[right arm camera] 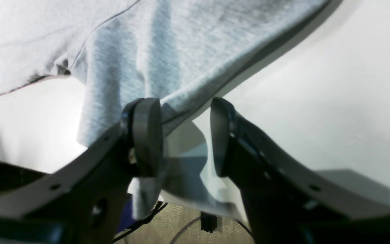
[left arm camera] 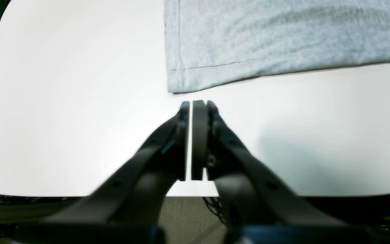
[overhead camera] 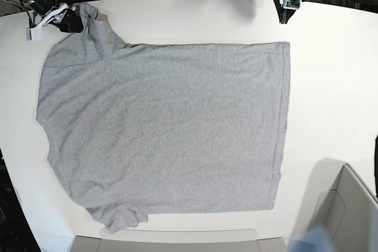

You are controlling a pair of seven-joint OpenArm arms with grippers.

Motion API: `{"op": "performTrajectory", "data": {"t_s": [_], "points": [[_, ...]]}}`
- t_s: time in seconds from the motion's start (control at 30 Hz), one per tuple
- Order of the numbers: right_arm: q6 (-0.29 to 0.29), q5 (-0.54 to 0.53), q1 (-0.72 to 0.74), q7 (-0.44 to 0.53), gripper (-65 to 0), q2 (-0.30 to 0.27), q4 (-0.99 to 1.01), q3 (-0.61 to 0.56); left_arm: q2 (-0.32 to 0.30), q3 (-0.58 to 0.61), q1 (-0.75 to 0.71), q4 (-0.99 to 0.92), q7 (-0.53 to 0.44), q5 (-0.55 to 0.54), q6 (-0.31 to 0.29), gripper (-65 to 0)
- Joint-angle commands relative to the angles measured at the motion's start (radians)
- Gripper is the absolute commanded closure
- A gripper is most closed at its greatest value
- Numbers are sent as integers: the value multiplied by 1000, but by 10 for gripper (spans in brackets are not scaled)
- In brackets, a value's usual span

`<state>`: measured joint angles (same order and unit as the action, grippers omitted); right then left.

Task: Fold the T-shirt properly
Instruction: 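Move both grippers down to the shoulder corners of the grey T-shirt, then close both grippers on the shoulder corners of the shirt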

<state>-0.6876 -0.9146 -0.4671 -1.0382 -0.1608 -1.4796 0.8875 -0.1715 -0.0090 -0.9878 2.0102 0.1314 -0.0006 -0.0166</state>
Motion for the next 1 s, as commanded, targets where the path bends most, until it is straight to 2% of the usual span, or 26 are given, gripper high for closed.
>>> {"op": "performTrajectory", "data": {"t_s": [0.0, 0.07, 0.17, 0.27, 0.4, 0.47, 0.6, 0.77, 0.83, 0.97], "points": [[-11, 59, -12, -60, -241, 13, 0, -15, -1, 1, 5, 19, -22, -6, 5, -92], [-11, 64, -9, -58, -241, 23, 0, -23, 7, -3, 31, 19, -22, -59, 5, -155], [-11, 64, -11, -57, -241, 27, 0, -32, -3, -22, 65, 27, -22, -284, 5, -263], [-11, 64, -11, -57, -241, 22, 0, -32, -70, -39, 102, 27, -13, -537, 5, -265], [-11, 65, -12, -57, -241, 19, 0, -27, -208, -65, 195, 14, 118, -824, 5, -265], [-11, 65, -12, -57, -241, 19, 1, -27, -241, -96, 251, -9, 208, -936, 5, -266], [-11, 65, -12, -57, -241, 19, 1, -29, -245, -190, 352, -68, 386, -1064, 5, -267], [-11, 65, -12, -57, -241, 22, 1, -29, -244, -260, 447, -174, 566, -1137, 2, -267], [-11, 65, -12, -57, -241, 22, 1, -29, -242, -277, 458, -222, 575, -1159, -41, -267], [-11, 65, -12, -57, -241, 20, 1, -29, -242, -280, 459, -309, 586, -1168, -173, -267]]}}
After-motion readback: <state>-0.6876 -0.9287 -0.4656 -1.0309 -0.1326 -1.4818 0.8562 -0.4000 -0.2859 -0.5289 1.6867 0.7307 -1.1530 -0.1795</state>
